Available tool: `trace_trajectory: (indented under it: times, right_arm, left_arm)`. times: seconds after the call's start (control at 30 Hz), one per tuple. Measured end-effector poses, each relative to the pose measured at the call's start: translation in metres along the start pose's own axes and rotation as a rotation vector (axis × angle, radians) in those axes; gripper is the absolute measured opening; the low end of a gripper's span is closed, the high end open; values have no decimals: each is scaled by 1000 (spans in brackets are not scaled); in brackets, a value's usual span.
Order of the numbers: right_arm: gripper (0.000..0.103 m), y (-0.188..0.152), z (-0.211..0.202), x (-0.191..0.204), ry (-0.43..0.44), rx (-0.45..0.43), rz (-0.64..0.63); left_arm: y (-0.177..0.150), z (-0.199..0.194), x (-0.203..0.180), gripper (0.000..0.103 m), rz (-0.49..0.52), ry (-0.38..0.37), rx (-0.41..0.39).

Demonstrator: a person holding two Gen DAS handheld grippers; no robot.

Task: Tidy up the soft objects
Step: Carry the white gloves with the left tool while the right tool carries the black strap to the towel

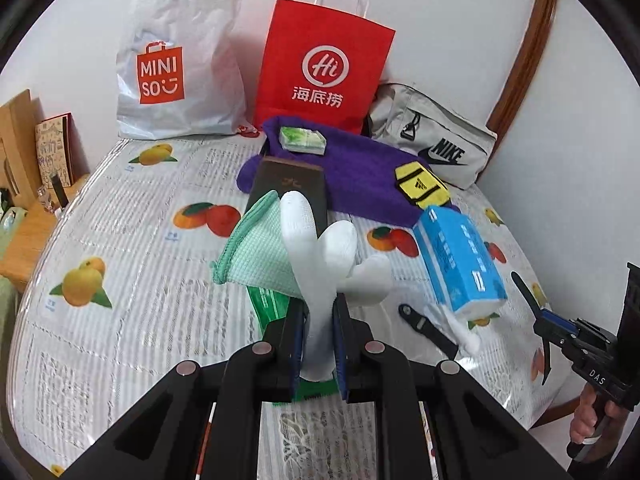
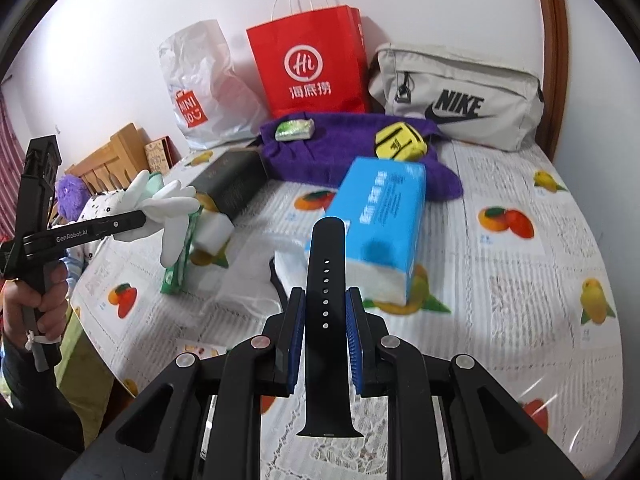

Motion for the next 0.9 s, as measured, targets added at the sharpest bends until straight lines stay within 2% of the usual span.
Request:
trace_trajectory:
  times: [0.3, 0.9]
  right_arm:
    - [20, 37, 5, -11, -5, -25, -9]
    - [20, 114, 54, -45, -4, -41, -6]
  left_arm:
    - [30, 5, -3, 13, -5, 19, -6]
    - [97, 36, -12, 13, 10, 42, -17]
Point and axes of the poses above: each gripper's, at about its wrist camera, not at the fingertips, and z roughly the way its jaws point, x to its left, y to its top, the point moved 4 cm from there along z, roughly the way its jaws point, and after that the axes turned 6 degrees about -z, right-handed, at the moved point
